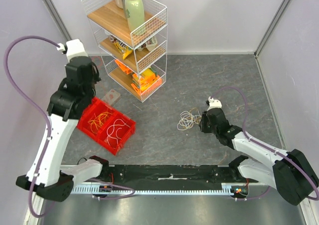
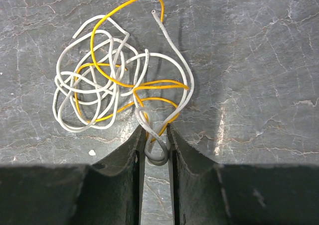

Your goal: Untangle the cables

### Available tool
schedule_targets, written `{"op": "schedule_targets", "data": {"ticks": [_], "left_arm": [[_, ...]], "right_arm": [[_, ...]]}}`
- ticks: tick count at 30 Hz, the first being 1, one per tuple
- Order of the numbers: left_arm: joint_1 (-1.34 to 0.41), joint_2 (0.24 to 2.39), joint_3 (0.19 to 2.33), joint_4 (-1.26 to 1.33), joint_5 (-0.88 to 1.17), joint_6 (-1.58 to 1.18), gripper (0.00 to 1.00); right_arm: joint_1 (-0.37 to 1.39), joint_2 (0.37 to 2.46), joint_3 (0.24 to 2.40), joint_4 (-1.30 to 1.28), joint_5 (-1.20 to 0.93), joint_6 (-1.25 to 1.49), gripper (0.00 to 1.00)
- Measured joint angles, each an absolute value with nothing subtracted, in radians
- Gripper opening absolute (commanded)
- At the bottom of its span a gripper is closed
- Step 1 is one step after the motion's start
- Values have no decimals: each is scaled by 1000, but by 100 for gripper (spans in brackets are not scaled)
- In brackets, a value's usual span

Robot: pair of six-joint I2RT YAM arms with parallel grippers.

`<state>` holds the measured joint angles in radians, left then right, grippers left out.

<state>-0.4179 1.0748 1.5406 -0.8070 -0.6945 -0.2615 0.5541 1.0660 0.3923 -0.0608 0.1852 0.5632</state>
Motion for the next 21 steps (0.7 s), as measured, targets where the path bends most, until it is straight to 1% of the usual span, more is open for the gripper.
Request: {"op": "schedule_targets", "data": {"ticks": [3,8,10,15,21], "left_arm": [[-269,1122,1557,-798,-652,-262,2],[-86,1214,1726,-782,-619,-265,2],[-31,1226,1749,-767,-618,-271,2],[103,1248,1734,-757,-624,-318,2],[158,1249,1599,-728,-619,-389,2]], "right_arm": [[554,1065,391,-60,179,559,29],[554,1037,374,-59,163,553,29],[554,1028,369,-59,158,552,29],[554,1021,366,-58,152,548,29],[554,1021,365,-55,147,545,29]]}}
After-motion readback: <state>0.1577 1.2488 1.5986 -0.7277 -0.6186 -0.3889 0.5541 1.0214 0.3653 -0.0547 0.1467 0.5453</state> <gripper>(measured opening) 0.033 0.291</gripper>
